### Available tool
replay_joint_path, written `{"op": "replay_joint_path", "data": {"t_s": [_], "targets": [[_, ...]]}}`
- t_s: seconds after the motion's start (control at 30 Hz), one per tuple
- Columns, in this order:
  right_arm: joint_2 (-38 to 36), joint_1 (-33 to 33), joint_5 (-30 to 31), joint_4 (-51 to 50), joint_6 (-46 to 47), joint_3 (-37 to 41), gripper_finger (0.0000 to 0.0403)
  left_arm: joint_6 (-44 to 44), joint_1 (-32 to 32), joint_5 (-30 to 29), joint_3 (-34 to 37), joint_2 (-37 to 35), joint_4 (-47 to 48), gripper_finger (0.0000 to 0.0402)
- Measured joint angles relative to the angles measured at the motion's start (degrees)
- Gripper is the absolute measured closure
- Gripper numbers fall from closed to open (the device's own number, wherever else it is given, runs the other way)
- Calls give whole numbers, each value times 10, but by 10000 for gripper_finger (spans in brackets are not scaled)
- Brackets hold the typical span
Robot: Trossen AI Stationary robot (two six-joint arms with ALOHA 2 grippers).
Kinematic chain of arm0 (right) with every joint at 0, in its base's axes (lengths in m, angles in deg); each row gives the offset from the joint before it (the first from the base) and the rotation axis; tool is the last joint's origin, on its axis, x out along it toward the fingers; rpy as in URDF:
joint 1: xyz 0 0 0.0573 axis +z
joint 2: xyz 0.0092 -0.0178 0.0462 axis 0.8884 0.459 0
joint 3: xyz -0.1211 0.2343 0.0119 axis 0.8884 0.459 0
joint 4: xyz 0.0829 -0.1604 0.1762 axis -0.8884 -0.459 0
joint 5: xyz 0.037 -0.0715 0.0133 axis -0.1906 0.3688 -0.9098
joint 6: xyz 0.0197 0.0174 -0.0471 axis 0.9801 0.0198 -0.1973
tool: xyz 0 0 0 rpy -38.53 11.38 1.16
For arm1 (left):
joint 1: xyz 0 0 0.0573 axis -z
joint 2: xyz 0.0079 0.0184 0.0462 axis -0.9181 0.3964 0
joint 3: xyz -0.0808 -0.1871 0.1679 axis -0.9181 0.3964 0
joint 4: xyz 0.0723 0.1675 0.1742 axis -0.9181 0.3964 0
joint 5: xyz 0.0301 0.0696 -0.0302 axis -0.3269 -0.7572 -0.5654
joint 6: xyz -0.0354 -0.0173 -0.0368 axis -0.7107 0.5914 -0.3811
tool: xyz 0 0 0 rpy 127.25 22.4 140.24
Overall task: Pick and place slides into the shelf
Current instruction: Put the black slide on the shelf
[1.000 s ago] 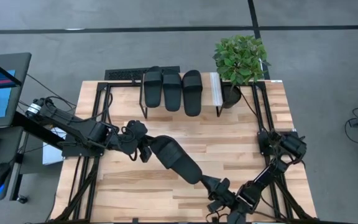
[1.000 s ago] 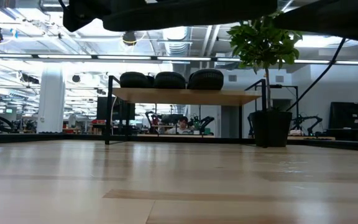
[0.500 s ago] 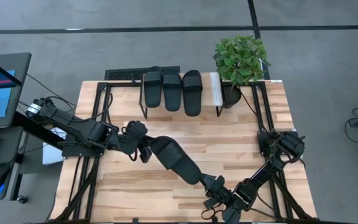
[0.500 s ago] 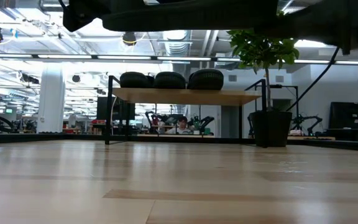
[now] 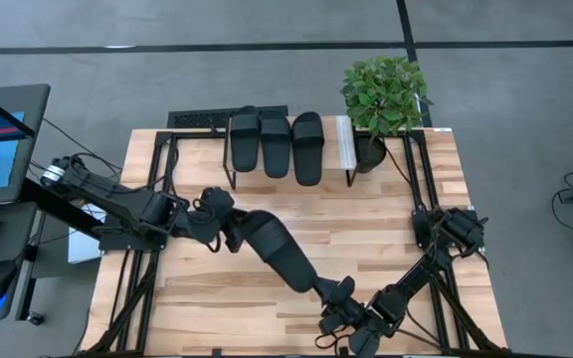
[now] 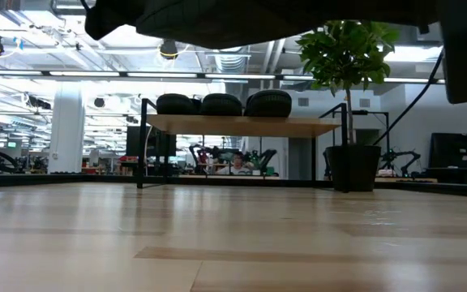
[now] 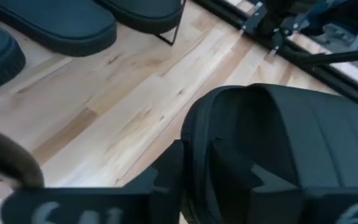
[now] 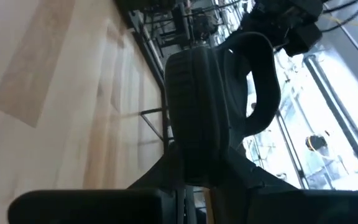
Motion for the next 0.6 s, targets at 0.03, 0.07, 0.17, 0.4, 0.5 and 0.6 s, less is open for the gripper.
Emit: {"op": "replay_joint_path", "data": {"t_s": [0.03, 0.07, 0.17, 0.4, 0.5, 0.6], "targets": [[0, 0, 5, 0, 0, 0, 350, 0, 0, 0, 0, -4, -1, 330], [0, 0, 6, 1, 0, -1, 350, 1, 0, 0, 0, -9, -3, 320], [0, 1, 11, 2, 0, -1, 351, 12, -2, 9, 0, -27, -17, 294], [0, 1, 18, 2, 0, -2, 351, 33, 0, 75, -1, -98, -38, 259], [0, -1, 31, 4, 4, -2, 351, 38, 1, 83, -1, -127, -43, 255], [0, -4, 34, 2, 11, -2, 353, 42, 5, 82, -1, -153, -41, 254]]}}
